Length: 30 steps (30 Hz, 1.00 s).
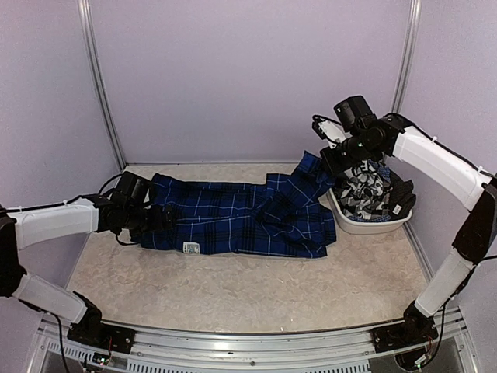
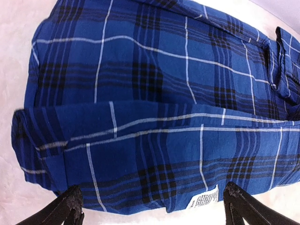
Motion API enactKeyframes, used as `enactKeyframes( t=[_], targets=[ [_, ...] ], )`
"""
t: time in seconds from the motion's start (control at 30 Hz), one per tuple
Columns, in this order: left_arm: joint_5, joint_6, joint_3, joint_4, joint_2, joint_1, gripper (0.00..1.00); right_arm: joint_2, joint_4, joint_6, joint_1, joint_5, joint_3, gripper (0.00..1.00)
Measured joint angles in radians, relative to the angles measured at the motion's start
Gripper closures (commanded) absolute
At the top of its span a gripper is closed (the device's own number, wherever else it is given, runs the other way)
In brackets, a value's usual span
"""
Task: Fold and stack the long sleeve shirts
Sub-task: Fold the flattened shirt at the center of the board, then pass from the right arm to the left
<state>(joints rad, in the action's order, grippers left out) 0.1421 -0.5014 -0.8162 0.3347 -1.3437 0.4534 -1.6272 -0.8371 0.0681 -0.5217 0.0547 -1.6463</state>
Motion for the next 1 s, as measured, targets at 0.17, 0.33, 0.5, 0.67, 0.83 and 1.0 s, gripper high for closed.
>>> enactKeyframes(
  t=[0.17, 0.33, 0.5, 0.67, 0.83, 1.0],
  targets=[
    [-0.016, -0.095, 0.085, -0.079, 0.010, -0.006, 0.01, 0.000, -0.011, -0.001, -0.004, -0.005, -0.029, 1.00],
    [-0.013, -0.121, 0.094, -0.141, -0.052, -0.018, 0.01, 0.002, -0.051, -0.005, -0.006, 0.010, -0.148, 1.00],
    [0.000, -0.121, 0.093, -0.166, -0.127, -0.041, 0.01, 0.027, -0.110, -0.010, -0.006, 0.056, -0.255, 1.00],
    [0.035, -0.098, 0.071, -0.159, -0.192, -0.054, 0.01, 0.069, -0.186, -0.016, -0.006, 0.121, -0.318, 1.00],
    [0.091, -0.057, 0.014, -0.133, -0.235, -0.055, 0.01, 0.082, -0.237, -0.020, -0.006, 0.164, -0.357, 1.00],
    [0.139, -0.020, -0.024, -0.108, -0.257, -0.055, 0.01, 0.086, -0.236, -0.033, -0.006, 0.150, -0.354, 1.00]
  ],
)
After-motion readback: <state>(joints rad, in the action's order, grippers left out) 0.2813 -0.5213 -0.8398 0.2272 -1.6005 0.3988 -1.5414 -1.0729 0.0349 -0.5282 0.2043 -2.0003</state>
